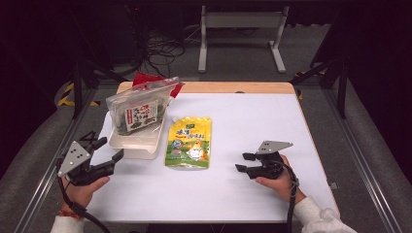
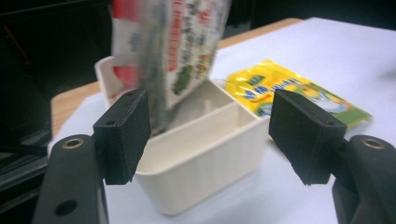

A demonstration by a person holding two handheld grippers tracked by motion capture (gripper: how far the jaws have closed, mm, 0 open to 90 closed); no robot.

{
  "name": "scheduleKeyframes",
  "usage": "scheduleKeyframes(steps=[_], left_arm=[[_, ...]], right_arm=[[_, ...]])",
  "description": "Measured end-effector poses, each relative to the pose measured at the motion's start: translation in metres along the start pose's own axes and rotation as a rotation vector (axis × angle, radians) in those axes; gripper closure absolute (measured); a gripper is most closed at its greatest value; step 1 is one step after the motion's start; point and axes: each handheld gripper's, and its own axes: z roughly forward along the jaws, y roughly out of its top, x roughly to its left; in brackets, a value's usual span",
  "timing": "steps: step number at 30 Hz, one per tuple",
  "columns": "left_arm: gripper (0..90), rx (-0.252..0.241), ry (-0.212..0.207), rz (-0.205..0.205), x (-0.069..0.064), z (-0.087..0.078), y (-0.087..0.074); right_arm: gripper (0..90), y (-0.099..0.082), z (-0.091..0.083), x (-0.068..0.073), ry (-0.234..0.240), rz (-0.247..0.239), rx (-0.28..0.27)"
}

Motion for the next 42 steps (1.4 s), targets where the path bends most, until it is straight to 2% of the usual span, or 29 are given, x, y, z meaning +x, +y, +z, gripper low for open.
scheduleKeyframes(steps=[7, 9, 10, 12, 15, 19, 20, 23, 27, 31, 33, 34, 35, 36, 38, 39, 42], left_arm=[[29.1, 0.048, -0.096, 0.048, -0.038, 0.004, -0.004], [28.8, 0.059, -0.138, 0.037, -0.049, 0.008, -0.009], [28.8, 0.084, -0.164, 0.043, -0.056, 0.012, -0.012], [28.9, 0.114, -0.189, 0.056, -0.064, 0.017, -0.016], [29.0, 0.138, -0.227, 0.03, -0.07, 0.024, -0.023], [27.9, 0.199, -0.272, 0.033, -0.078, 0.032, -0.03], [27.8, 0.206, -0.268, 0.046, -0.079, 0.033, -0.031], [27.8, 0.22, -0.262, 0.046, -0.079, 0.037, -0.033], [29.1, 0.255, -0.274, 0.018, -0.076, 0.042, -0.038], [29.0, 0.287, -0.271, 0.013, -0.075, 0.049, -0.043], [28.5, 0.3, -0.259, 0.03, -0.074, 0.052, -0.042], [28.3, 0.297, -0.26, 0.008, -0.073, 0.054, -0.042], [28.1, 0.297, -0.264, 0.001, -0.072, 0.055, -0.042], [27.9, 0.301, -0.254, 0.012, -0.07, 0.056, -0.042], [27.7, 0.298, -0.261, -0.016, -0.069, 0.057, -0.042], [27.7, 0.3, -0.26, -0.002, -0.069, 0.058, -0.041], [27.4, 0.304, -0.266, 0.004, -0.07, 0.059, -0.041]], right_arm=[[54.8, 0.003, 0.004, 0.005, 0.014, -0.041, -0.001], [57.1, 0.004, 0.006, 0.007, 0.022, -0.048, 0.0], [58.1, 0.004, 0.006, 0.008, 0.023, -0.05, 0.002], [59.0, 0.005, 0.008, 0.01, 0.028, -0.059, 0.006], [58.1, 0.008, 0.011, 0.012, 0.034, -0.064, 0.006], [53.8, 0.013, 0.018, 0.015, 0.043, -0.059, 0.002], [53.2, 0.014, 0.019, 0.016, 0.044, -0.062, 0.003], [50.8, 0.018, 0.028, 0.018, 0.052, -0.069, 0.009], [48.4, 0.025, 0.041, 0.025, 0.071, -0.094, 0.02], [43.0, 0.03, 0.058, 0.032, 0.085, -0.125, 0.044], [38.2, 0.032, 0.065, 0.033, 0.089, -0.123, 0.054], [36.2, 0.032, 0.068, 0.033, 0.088, -0.121, 0.058], [35.4, 0.034, 0.072, 0.034, 0.09, -0.12, 0.063], [34.7, 0.034, 0.074, 0.034, 0.089, -0.121, 0.066], [32.3, 0.038, 0.081, 0.039, 0.069, -0.135, 0.071], [31.3, 0.039, 0.084, 0.041, 0.07, -0.136, 0.074], [31.3, 0.041, 0.089, 0.045, 0.056, -0.151, 0.077]])
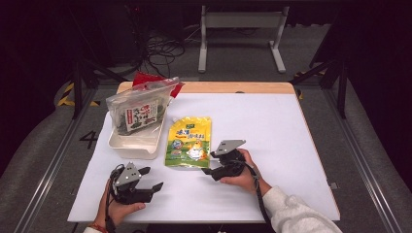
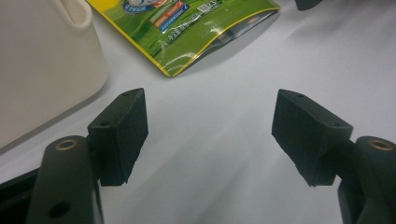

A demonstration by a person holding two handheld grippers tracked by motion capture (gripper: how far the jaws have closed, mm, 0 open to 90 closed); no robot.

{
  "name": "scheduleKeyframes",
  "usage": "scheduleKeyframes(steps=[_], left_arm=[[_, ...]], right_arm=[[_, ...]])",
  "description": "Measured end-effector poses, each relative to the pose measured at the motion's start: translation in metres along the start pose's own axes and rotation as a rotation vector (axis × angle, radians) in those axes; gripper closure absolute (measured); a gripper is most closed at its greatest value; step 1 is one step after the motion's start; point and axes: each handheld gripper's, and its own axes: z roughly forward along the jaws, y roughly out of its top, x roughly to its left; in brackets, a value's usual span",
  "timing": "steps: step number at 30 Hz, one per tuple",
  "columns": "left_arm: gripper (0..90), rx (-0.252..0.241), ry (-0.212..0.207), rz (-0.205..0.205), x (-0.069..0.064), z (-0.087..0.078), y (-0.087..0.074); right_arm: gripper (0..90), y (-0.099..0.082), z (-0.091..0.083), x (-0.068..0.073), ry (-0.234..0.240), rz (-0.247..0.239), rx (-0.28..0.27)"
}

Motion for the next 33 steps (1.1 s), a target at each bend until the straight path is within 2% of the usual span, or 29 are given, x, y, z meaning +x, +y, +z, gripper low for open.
scheduleKeyframes(steps=[4, 10, 12, 14, 16, 20, 23, 26, 30, 32, 33], left_arm=[[26.6, 0.002, -0.007, 0.012, -0.001, 0.0, 0.0], [26.3, -0.001, -0.022, -0.01, 0.002, 0.001, 0.001], [25.9, 0.007, -0.021, -0.016, 0.003, 0.002, 0.001], [25.8, 0.012, -0.017, -0.018, 0.005, 0.003, 0.001], [25.7, 0.008, -0.021, -0.023, 0.005, 0.003, 0.001], [25.3, 0.005, -0.03, -0.031, 0.005, 0.002, 0.002], [25.0, 0.007, -0.03, -0.029, 0.005, 0.003, 0.002], [24.3, 0.008, -0.031, -0.03, 0.006, 0.004, 0.003], [24.2, 0.013, -0.033, -0.042, 0.009, 0.008, 0.005], [24.1, 0.015, -0.037, -0.051, 0.01, 0.01, 0.005], [24.1, 0.019, -0.038, -0.057, 0.01, 0.011, 0.005]], right_arm=[[29.3, 0.004, 0.014, 0.007, -0.037, -0.016, 0.03], [27.0, 0.01, 0.021, 0.007, -0.11, -0.026, 0.027], [28.3, 0.011, 0.023, 0.01, -0.122, -0.051, 0.03], [27.8, 0.013, 0.025, 0.016, -0.106, -0.106, 0.037], [28.6, 0.016, 0.028, 0.021, -0.134, -0.137, 0.048], [31.7, 0.018, 0.031, 0.019, -0.156, -0.127, 0.045], [36.6, 0.018, 0.03, 0.02, -0.156, -0.136, 0.045], [50.9, 0.02, 0.028, 0.027, -0.176, -0.21, 0.053], [60.1, 0.021, 0.027, 0.032, -0.18, -0.26, 0.053], [69.0, 0.021, 0.026, 0.034, -0.18, -0.293, 0.055], [76.7, 0.021, 0.026, 0.036, -0.161, -0.305, 0.055]])
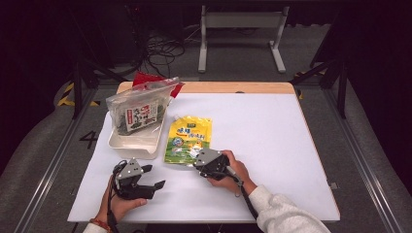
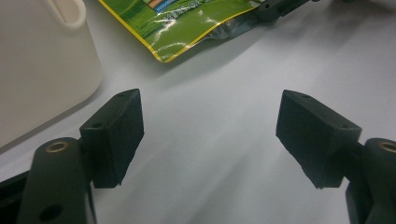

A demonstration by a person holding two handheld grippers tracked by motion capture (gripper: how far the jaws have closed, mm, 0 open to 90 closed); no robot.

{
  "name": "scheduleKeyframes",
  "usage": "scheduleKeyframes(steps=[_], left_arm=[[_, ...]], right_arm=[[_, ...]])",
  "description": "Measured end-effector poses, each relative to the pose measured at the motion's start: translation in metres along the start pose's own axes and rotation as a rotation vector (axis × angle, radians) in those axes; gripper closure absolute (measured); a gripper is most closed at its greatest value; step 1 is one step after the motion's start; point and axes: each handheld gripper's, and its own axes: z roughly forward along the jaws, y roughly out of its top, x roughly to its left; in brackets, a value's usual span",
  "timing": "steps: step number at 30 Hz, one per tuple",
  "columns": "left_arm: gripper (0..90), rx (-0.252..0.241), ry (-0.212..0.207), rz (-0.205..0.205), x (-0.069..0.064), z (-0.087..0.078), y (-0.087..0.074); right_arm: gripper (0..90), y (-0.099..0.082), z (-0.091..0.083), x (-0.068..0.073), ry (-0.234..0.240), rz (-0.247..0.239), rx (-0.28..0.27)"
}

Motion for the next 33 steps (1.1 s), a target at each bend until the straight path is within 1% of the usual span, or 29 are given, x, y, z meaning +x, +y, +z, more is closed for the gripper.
scheduleKeyframes(steps=[1, 2, 3, 6, 8, 9, 10, 12, 13, 14, 15, 17, 18, 19, 20, 21, 22, 23, 24, 26, 27, 28, 29, 30, 31, 32, 33], left_arm=[[24.1, 0.003, 0.0, 0.002, 0.001, 0.001, 0.0], [24.1, 0.005, 0.0, -0.005, 0.001, 0.001, 0.001], [24.1, 0.002, 0.0, -0.011, 0.001, 0.002, 0.001], [23.4, 0.002, -0.011, -0.027, 0.002, 0.004, 0.001], [22.8, -0.003, -0.019, -0.032, 0.002, 0.005, 0.001], [22.6, -0.003, -0.033, -0.05, 0.003, 0.006, 0.002], [21.3, -0.001, -0.036, -0.061, 0.003, 0.007, 0.003], [19.2, -0.001, -0.044, -0.068, 0.003, 0.01, 0.006], [18.4, -0.007, -0.048, -0.07, 0.002, 0.011, 0.007], [18.4, -0.02, -0.061, -0.073, 0.002, 0.012, 0.008], [18.1, -0.027, -0.075, -0.081, 0.002, 0.013, 0.01], [17.0, -0.029, -0.099, -0.092, 0.0, 0.016, 0.013], [16.0, -0.03, -0.107, -0.094, -0.001, 0.02, 0.016], [15.6, -0.03, -0.107, -0.094, -0.001, 0.02, 0.016], [15.6, -0.027, -0.126, -0.106, -0.001, 0.022, 0.018], [14.8, -0.018, -0.133, -0.117, -0.003, 0.025, 0.019], [14.4, -0.015, -0.14, -0.117, -0.004, 0.027, 0.02], [14.0, -0.013, -0.161, -0.13, -0.004, 0.029, 0.02], [13.5, 0.0, -0.175, -0.147, -0.004, 0.034, 0.021], [11.8, 0.018, -0.191, -0.163, -0.005, 0.04, 0.023], [10.5, 0.025, -0.223, -0.171, -0.005, 0.044, 0.026], [9.4, 0.025, -0.238, -0.183, -0.006, 0.047, 0.027], [9.3, 0.028, -0.242, -0.193, -0.005, 0.05, 0.029], [8.7, 0.032, -0.238, -0.206, -0.005, 0.055, 0.031], [8.9, 0.031, -0.232, -0.206, -0.004, 0.057, 0.033], [9.6, 0.032, -0.229, -0.223, -0.004, 0.059, 0.034], [10.0, 0.029, -0.227, -0.229, -0.003, 0.062, 0.037]], right_arm=[[78.3, 0.0, 0.0, 0.003, -0.014, -0.012, 0.002], [80.3, 0.001, 0.0, 0.004, -0.02, -0.027, 0.005], [82.2, 0.001, 0.0, 0.004, -0.017, -0.032, 0.006], [87.5, 0.001, -0.003, 0.006, -0.033, -0.059, 0.001], [88.3, 0.001, -0.004, 0.007, -0.04, -0.064, -0.004], [89.0, 0.0, -0.005, 0.007, -0.042, -0.067, -0.008], [89.3, -0.001, -0.007, 0.007, -0.043, -0.069, -0.014], [89.6, -0.003, -0.01, 0.008, -0.045, -0.083, -0.019], [89.7, -0.007, -0.014, 0.011, -0.035, -0.104, -0.029], [89.7, -0.007, -0.014, 0.011, -0.035, -0.104, -0.029], [89.7, -0.01, -0.017, 0.012, -0.027, -0.12, -0.032], [89.6, -0.015, -0.024, 0.017, -0.01, -0.14, -0.033], [89.6, -0.02, -0.031, 0.022, -0.004, -0.163, -0.033], [89.6, -0.02, -0.031, 0.022, -0.004, -0.163, -0.033], [89.6, -0.021, -0.034, 0.024, 0.002, -0.169, -0.034], [89.5, -0.024, -0.04, 0.026, 0.017, -0.178, -0.036], [89.5, -0.028, -0.045, 0.029, 0.034, -0.182, -0.041], [89.5, -0.029, -0.048, 0.031, 0.043, -0.19, -0.044], [89.4, -0.032, -0.051, 0.034, 0.05, -0.197, -0.045], [89.1, -0.035, -0.058, 0.039, 0.066, -0.222, -0.041], [88.9, -0.037, -0.06, 0.042, 0.068, -0.232, -0.04], [88.7, -0.039, -0.063, 0.045, 0.07, -0.24, -0.042], [88.6, -0.041, -0.065, 0.046, 0.069, -0.249, -0.046], [88.5, -0.042, -0.066, 0.047, 0.068, -0.248, -0.047], [88.7, -0.043, -0.067, 0.047, 0.072, -0.247, -0.049], [89.2, -0.043, -0.067, 0.047, 0.078, -0.247, -0.048], [90.0, -0.044, -0.067, 0.047, 0.106, -0.239, -0.054]])
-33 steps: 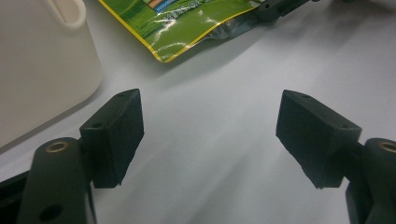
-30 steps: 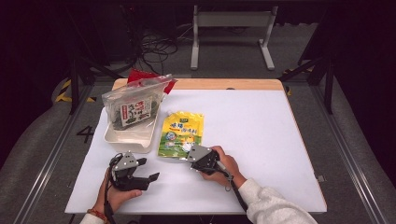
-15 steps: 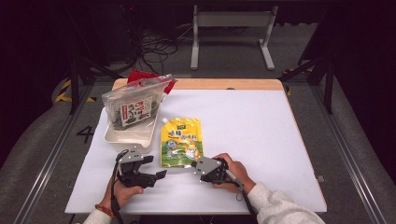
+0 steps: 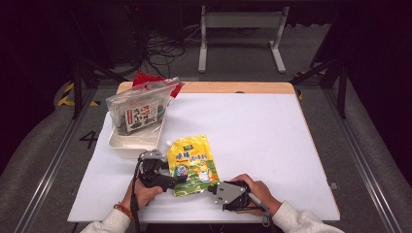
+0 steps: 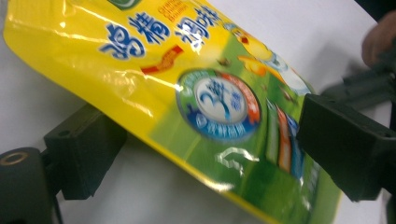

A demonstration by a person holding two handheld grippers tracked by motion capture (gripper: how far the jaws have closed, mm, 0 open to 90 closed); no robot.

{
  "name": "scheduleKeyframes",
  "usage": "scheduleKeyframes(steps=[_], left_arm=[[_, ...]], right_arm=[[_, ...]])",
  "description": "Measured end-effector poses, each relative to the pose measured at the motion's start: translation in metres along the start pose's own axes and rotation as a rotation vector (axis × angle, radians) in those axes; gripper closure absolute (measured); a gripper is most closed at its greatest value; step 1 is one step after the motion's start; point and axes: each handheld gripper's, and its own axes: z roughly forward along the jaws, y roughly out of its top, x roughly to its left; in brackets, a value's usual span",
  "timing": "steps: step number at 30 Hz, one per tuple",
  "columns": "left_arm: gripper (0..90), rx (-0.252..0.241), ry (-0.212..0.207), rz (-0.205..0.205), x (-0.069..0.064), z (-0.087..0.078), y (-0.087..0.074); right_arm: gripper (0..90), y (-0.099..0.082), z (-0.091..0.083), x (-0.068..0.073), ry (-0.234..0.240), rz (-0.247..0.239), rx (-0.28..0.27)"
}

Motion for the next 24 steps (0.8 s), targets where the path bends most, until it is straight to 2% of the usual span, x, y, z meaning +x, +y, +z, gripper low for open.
scheduleKeyframes(steps=[1, 3, 5, 6, 8, 9, 10, 11, 12, 14, 16, 20, 22, 23, 24], left_arm=[[10.8, 0.002, 0.006, -0.001, 0.0, 0.001, 0.001], [12.1, -0.001, 0.015, -0.012, 0.0, 0.004, 0.004], [16.3, -0.003, 0.041, -0.014, 0.0, 0.006, 0.007], [18.1, -0.015, 0.038, -0.029, 0.002, 0.007, 0.008], [19.6, -0.02, 0.045, -0.03, 0.003, 0.006, 0.008], [21.8, -0.028, 0.045, -0.039, 0.003, 0.006, 0.008], [22.7, -0.034, 0.034, -0.049, 0.005, 0.007, 0.008], [22.9, -0.033, 0.033, -0.05, 0.006, 0.006, 0.008], [22.8, -0.028, 0.032, -0.057, 0.005, 0.005, 0.008], [21.1, -0.016, 0.027, -0.039, 0.004, 0.005, 0.008], [20.4, -0.015, 0.023, -0.041, 0.004, 0.005, 0.008], [20.9, -0.019, 0.011, -0.044, 0.004, 0.006, 0.007], [21.6, -0.014, 0.014, -0.035, 0.003, 0.006, 0.008], [22.0, -0.014, 0.011, -0.043, 0.003, 0.006, 0.008], [22.0, -0.014, 0.01, -0.041, 0.003, 0.006, 0.008]], right_arm=[[90.0, -0.001, 0.001, 0.0, 0.014, 0.017, -0.001], [90.0, -0.004, 0.004, 0.003, 0.002, -0.005, 0.031], [90.0, -0.005, 0.003, 0.0, 0.016, 0.027, 0.016], [90.0, -0.005, 0.002, -0.002, 0.02, 0.029, 0.008], [87.4, -0.006, -0.006, -0.008, 0.017, 0.081, -0.045], [85.2, -0.006, -0.01, -0.012, 0.014, 0.103, -0.061], [78.7, -0.007, -0.012, -0.014, 0.009, 0.117, -0.071], [66.6, -0.008, -0.014, -0.018, -0.018, 0.148, -0.081], [65.2, -0.007, -0.012, -0.02, -0.034, 0.167, -0.071], [54.9, -0.006, -0.007, -0.021, -0.05, 0.165, -0.068], [53.3, -0.003, -0.002, -0.02, -0.04, 0.168, -0.058], [46.2, 0.006, 0.016, -0.016, -0.047, 0.124, -0.026], [46.3, 0.011, 0.022, -0.011, -0.064, 0.081, -0.003], [49.5, 0.012, 0.022, -0.009, -0.065, 0.068, -0.007], [52.4, 0.014, 0.023, -0.006, -0.094, 0.042, -0.003]])
